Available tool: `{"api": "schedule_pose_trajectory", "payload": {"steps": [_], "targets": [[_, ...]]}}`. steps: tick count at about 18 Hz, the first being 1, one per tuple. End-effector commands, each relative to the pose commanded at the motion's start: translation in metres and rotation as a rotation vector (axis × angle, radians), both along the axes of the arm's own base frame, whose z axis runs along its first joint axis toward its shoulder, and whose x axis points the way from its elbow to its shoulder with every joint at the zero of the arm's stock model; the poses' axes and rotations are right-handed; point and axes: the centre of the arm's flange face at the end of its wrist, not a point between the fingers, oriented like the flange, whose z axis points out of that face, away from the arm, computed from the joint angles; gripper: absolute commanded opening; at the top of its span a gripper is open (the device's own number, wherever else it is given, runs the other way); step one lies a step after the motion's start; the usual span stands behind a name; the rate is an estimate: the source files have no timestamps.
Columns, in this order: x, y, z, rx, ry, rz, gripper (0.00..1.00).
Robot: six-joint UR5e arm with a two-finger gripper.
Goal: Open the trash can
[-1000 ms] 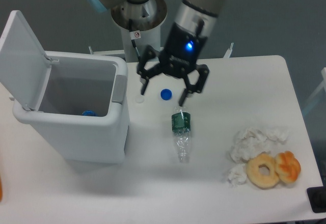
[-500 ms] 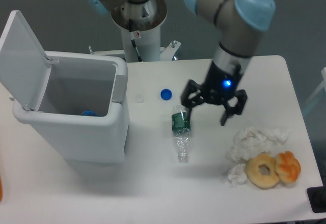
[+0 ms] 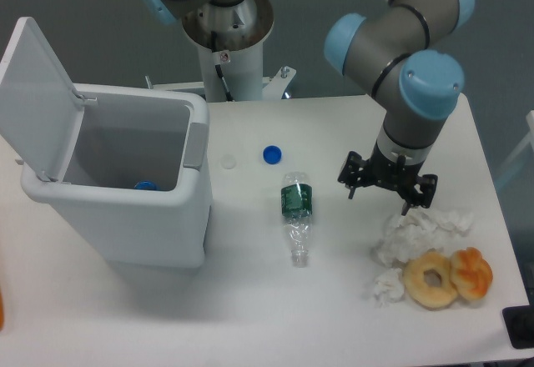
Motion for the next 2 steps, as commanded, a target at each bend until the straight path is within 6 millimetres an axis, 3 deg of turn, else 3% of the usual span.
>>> {"api": "schedule_pose_trajectory", "payload": {"steps": [2], "targets": [[0.0018,-0.0002,-0.0037,-0.004,-0.001,-0.004,1.0]]}}
